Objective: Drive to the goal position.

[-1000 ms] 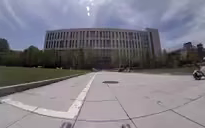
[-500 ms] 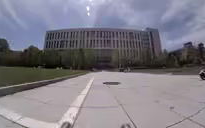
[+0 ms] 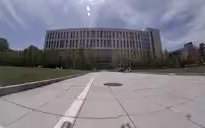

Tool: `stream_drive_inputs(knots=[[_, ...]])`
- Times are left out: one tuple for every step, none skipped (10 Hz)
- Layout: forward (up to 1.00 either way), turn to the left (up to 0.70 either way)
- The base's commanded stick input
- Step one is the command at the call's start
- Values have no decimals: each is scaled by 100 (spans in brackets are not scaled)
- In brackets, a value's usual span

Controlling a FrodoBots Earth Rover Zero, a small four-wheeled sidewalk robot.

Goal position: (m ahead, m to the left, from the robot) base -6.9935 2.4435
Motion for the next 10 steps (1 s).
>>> stream_drive_inputs(knots=[[70,0],[70,0],[70,0],[70,0],[70,0],[70,0],[70,0],[70,0],[70,-4],[70,-10]])
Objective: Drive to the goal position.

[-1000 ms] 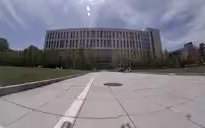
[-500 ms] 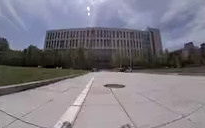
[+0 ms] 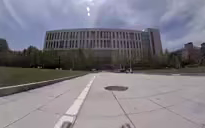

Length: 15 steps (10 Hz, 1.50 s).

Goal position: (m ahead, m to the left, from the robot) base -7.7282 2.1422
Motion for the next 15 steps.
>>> stream_drive_inputs(knots=[[70,-21],[70,-4],[70,0],[70,0],[70,0],[70,0],[70,0],[70,0],[70,0],[70,0],[70,0],[70,0],[70,0],[70,0],[70,0]])
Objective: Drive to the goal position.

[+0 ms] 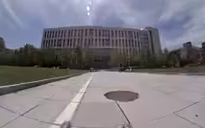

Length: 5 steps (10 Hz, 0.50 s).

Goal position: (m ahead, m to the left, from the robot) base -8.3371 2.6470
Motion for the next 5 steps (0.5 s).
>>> stream_drive_inputs(knots=[[70,0],[70,0],[70,0],[70,0],[70,7]])
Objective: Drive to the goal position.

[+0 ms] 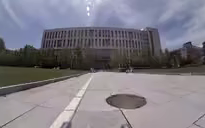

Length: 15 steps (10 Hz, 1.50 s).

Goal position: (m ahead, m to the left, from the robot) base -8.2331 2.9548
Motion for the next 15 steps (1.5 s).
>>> stream_drive_inputs(knots=[[70,32],[70,20],[70,0],[70,0],[70,0],[70,0],[70,0],[70,0],[70,0],[70,0],[70,0],[70,0],[70,0],[70,0],[70,0]])
